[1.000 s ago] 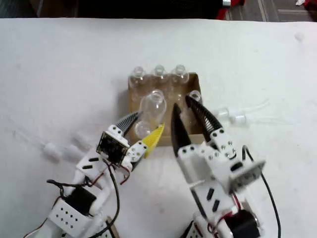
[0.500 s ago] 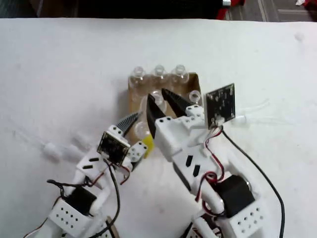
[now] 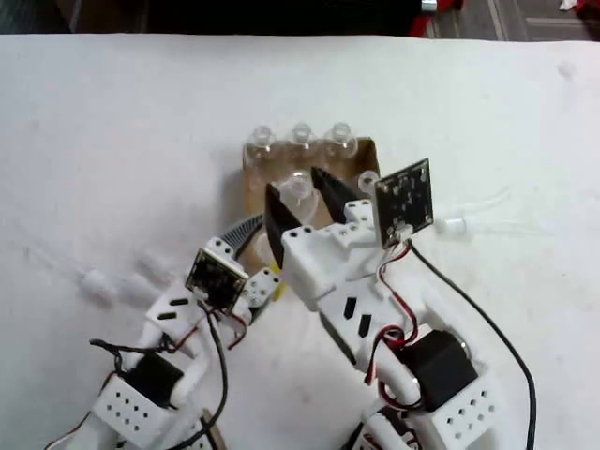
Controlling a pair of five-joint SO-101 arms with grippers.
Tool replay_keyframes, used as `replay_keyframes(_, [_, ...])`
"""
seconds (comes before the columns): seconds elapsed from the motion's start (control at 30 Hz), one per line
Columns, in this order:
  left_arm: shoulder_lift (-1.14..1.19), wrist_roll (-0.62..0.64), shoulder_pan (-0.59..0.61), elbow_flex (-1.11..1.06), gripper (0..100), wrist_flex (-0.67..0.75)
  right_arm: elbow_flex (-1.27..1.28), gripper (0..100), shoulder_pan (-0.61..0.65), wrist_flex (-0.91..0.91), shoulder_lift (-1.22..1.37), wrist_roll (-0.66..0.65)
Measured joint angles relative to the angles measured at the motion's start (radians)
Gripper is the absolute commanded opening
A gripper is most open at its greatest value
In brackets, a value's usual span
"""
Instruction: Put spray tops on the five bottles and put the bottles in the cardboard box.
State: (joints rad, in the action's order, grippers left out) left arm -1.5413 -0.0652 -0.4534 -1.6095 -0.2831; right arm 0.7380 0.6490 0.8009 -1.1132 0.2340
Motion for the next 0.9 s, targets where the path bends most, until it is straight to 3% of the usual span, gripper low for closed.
replay_keyframes(0.43, [-0.006,0.0,-0.002,0.0,9,0.0,0.049,20.6,-0.04,0.006,0.002,0.002])
replay_keyframes(0.63, [-0.006,0.0,-0.002,0.0,9,0.0,0.049,7.4,-0.046,0.005,0.002,0.002])
replay_keyframes(0.9, [-0.006,0.003,0.005,0.0,9,0.0,0.052,5.7,-0.051,-0.025,-0.008,0.0])
